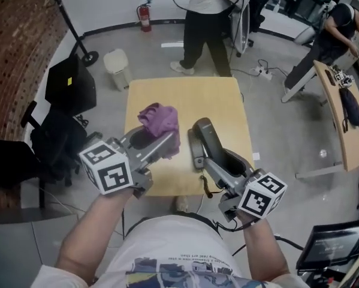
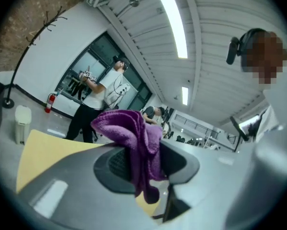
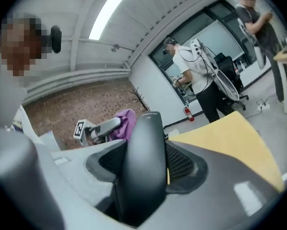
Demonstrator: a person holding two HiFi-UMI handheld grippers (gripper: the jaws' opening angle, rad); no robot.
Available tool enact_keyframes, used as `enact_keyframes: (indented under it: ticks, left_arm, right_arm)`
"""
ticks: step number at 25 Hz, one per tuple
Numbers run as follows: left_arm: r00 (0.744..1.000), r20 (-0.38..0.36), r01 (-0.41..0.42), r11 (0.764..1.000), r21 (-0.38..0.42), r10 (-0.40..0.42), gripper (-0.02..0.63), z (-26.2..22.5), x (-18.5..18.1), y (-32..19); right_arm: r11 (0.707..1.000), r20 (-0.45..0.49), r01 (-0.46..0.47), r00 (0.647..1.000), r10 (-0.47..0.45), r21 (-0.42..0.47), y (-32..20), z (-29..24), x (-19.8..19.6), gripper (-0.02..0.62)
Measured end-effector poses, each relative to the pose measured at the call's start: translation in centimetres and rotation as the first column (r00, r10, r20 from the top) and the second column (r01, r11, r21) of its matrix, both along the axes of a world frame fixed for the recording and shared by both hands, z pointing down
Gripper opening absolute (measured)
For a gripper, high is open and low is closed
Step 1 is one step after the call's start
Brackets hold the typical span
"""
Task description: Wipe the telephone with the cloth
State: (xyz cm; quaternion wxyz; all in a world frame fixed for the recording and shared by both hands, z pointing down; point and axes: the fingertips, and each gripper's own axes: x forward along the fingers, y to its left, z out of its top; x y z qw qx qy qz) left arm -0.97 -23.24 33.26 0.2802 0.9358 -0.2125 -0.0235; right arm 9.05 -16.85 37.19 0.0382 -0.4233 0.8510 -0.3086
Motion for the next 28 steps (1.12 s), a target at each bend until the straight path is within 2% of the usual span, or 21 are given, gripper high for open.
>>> enact_keyframes:
  ticks: [3, 6, 12, 18, 28]
  left_arm:
    - [0.997, -0.064, -0.039, 0.998, -0.051, 0.036, 0.149, 0.1, 1.4, 1.6]
    - [0.993, -0.110, -0.053, 0.994, -0.099, 0.042, 0.149, 0.1, 2.5, 2.1]
    - [0.981, -0.195, -0.046, 0.982, -0.181, 0.010, 0.149, 0.0, 5.0, 1.8]
    - [0.969, -0.248, -0.085, 0.967, -0.240, 0.023, 0.149, 0.4, 6.8, 3.2]
    - [0.959, -0.267, -0.165, 0.951, -0.262, 0.093, 0.147, 1.0, 7.9, 5.2]
  right_arm:
    - [0.999, 0.155, 0.016, 0.988, -0.011, -0.028, -0.3, -0.7, 0.3, 0.244]
    - [0.999, 0.279, 0.025, 0.960, -0.011, -0.047, -0.7, -0.9, 0.1, 0.244]
    - [0.996, 0.511, 0.065, 0.859, -0.024, -0.062, -1.7, -2.2, 0.4, 0.244]
    - [0.993, 0.623, 0.084, 0.782, -0.012, -0.086, -2.5, -2.1, 0.7, 0.244]
    - [0.990, 0.681, 0.114, 0.731, -0.028, -0.081, -2.7, -2.5, 1.1, 0.242]
